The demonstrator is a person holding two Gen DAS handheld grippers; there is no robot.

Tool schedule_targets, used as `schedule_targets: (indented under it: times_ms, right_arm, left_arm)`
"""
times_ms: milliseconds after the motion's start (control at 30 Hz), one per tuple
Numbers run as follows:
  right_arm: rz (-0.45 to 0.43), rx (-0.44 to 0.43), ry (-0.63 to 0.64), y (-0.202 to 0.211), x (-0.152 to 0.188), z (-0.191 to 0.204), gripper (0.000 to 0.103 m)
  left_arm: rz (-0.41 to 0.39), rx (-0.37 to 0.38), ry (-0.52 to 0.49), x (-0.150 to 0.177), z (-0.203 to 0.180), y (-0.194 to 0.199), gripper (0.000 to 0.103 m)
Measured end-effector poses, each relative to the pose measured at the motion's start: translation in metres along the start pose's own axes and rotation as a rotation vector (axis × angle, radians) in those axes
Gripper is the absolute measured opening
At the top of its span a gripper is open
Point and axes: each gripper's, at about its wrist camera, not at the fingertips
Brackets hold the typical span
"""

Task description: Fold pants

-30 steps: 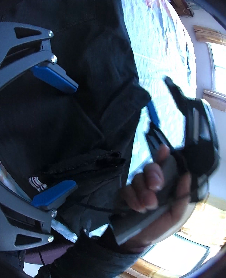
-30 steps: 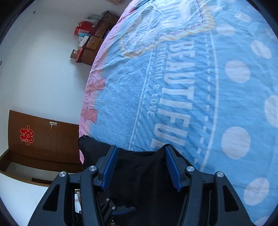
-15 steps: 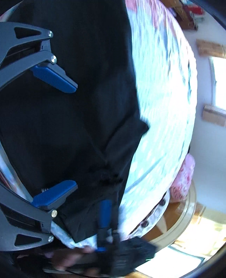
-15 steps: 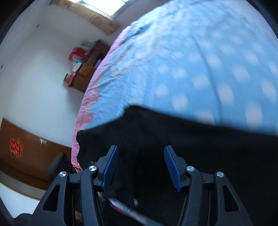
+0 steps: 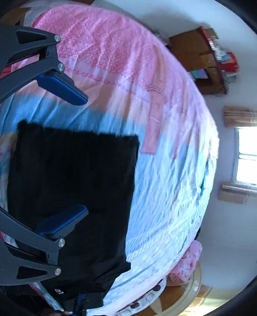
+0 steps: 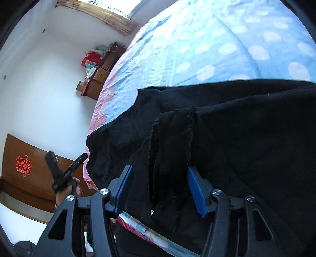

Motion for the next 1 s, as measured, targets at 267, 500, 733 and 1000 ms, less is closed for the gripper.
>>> schedule_targets:
  times_ms: [267,500,733,1000]
  right_arm:
    - [-0.017,0.094,0.091,0.008,0.008,0.009,0.058]
    - [-0.023,0.098,0.091,0.005,0.011,0.005,0.058]
    - [-0.029,0.116,0.125,-0.002,0.012,0.012,0.058]
    - [-0.057,0.09,0.111,0.001,0.015,0.009,0.058]
  left_arm:
    - [0.065,0.135,0.078,0.008,0.008,-0.03,0.091]
    - [0.045,0.107,0.023,0.013,-0.002,-0.035,0.083]
    - [0.048,0.151,0.066,0.011,-0.003,-0.035,0.058]
    - [0.021,0.276,0.176,0.003,0.012,-0.013,0.022]
Point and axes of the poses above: each gripper's, at about its wrist camera, not at the fingertips, and y roughly against the way its jaws point, z to its left, x to its underside, and after that the axes turned 7 degrees about -z, right-handed
